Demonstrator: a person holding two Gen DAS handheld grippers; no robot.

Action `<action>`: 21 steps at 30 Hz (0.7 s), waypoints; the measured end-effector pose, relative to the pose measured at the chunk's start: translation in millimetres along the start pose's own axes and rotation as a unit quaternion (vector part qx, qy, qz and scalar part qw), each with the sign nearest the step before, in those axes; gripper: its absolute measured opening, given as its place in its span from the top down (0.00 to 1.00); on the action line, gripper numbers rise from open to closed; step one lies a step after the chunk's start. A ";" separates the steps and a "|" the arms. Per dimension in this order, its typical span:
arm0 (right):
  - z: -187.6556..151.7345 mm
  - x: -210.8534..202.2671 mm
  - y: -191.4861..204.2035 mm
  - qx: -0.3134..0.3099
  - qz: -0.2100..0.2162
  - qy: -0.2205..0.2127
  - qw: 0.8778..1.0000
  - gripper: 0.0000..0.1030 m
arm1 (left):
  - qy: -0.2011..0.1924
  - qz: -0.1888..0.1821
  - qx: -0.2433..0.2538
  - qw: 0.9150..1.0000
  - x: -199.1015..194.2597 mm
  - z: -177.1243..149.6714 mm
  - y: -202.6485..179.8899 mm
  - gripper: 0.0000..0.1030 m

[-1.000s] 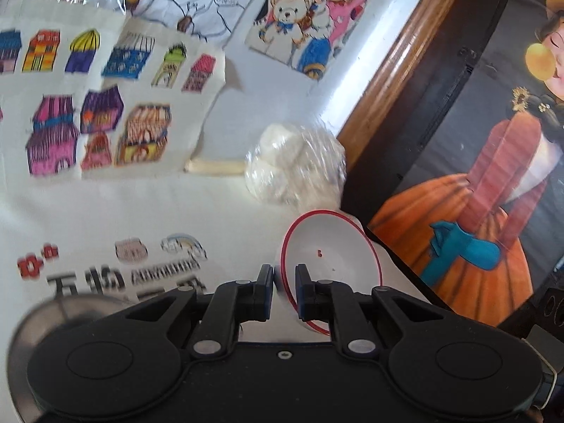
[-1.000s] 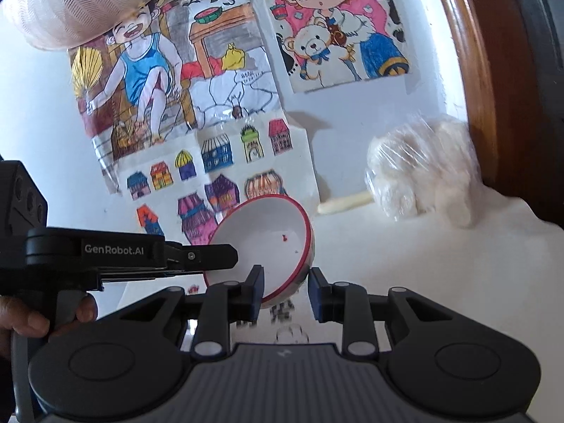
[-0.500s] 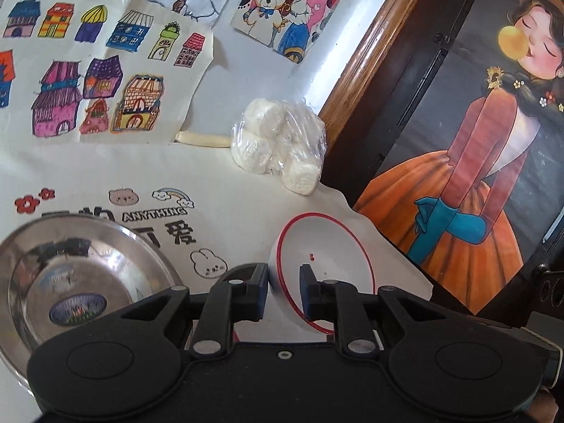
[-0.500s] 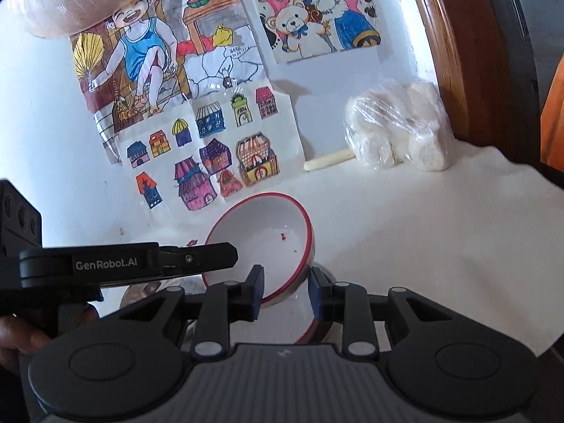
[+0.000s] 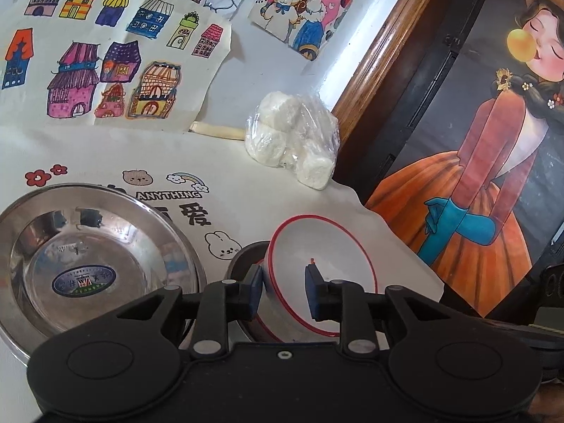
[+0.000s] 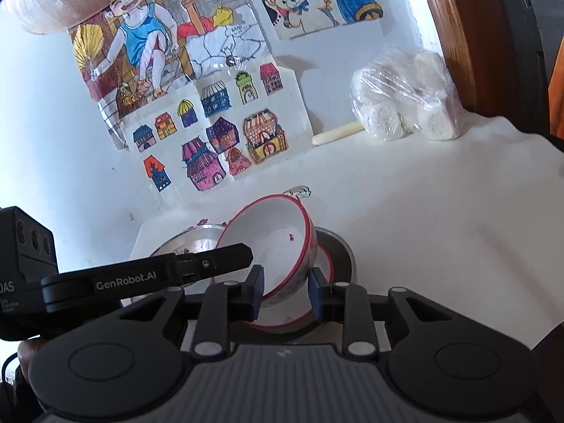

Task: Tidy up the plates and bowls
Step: 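Lift the second white bowl with both grippers and lower it onto the stacked bowls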

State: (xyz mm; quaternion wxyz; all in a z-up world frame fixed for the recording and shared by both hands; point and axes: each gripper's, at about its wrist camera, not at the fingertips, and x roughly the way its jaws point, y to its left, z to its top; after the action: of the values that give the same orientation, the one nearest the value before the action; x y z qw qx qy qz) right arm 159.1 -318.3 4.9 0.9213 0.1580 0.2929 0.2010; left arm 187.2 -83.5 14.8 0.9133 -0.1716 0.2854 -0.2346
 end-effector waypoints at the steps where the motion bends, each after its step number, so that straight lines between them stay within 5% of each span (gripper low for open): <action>1: -0.3 0.5 -0.9 0.003 0.000 0.002 1.000 0.70 | 0.000 -0.001 0.001 1.000 0.0 -0.1 0.1 0.74; 21: 3.2 3.6 -11.0 0.041 0.002 0.018 0.999 0.70 | 0.001 -0.021 -0.011 1.000 -3.0 -4.7 3.4 0.71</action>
State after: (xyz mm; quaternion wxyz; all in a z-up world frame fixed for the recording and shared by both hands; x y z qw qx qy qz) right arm 166.8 -326.7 1.2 0.9084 0.1928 0.3168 0.1931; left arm 183.4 -80.0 11.0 0.9061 -0.1871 0.2849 -0.2505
